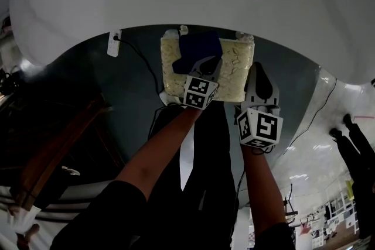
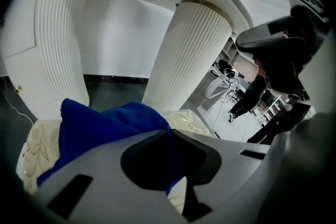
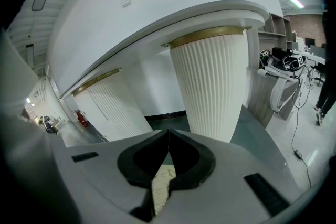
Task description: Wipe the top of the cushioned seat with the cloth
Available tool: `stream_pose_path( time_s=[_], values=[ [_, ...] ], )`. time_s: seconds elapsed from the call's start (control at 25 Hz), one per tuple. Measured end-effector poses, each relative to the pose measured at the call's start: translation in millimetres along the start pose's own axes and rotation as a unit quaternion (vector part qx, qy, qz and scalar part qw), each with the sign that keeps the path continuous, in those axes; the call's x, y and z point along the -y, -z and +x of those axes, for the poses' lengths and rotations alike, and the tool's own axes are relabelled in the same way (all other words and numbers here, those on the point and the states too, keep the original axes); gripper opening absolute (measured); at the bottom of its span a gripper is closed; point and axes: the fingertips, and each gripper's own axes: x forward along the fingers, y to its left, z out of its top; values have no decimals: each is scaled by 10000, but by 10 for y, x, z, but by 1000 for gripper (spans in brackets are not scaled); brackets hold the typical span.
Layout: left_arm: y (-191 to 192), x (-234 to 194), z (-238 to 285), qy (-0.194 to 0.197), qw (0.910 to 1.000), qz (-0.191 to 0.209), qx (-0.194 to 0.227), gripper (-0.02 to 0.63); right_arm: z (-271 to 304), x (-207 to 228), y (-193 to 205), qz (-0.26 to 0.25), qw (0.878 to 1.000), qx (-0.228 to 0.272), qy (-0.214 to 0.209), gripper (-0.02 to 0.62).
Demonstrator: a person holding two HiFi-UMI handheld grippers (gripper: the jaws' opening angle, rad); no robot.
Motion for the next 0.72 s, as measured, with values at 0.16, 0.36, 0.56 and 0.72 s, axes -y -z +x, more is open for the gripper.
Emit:
stream_pose_path(
  time_s=[0.16,0.36,0.56,0.72],
  values=[
    [-10,135,73,106,9999,-24,-26,35,-45,100,-10,-1,10000,31,37,37],
    [3,273,150,180,9998,34,-55,35,-110,207,21,-5,9999,36,115,37],
    [-11,333,179,232,9997,57,-90,35,-173,301,25,53,9998,19,212,37],
    [-22,453,248,375,9992,72,-139,35,-196,397,16,86,9996,36,277,37]
  ],
)
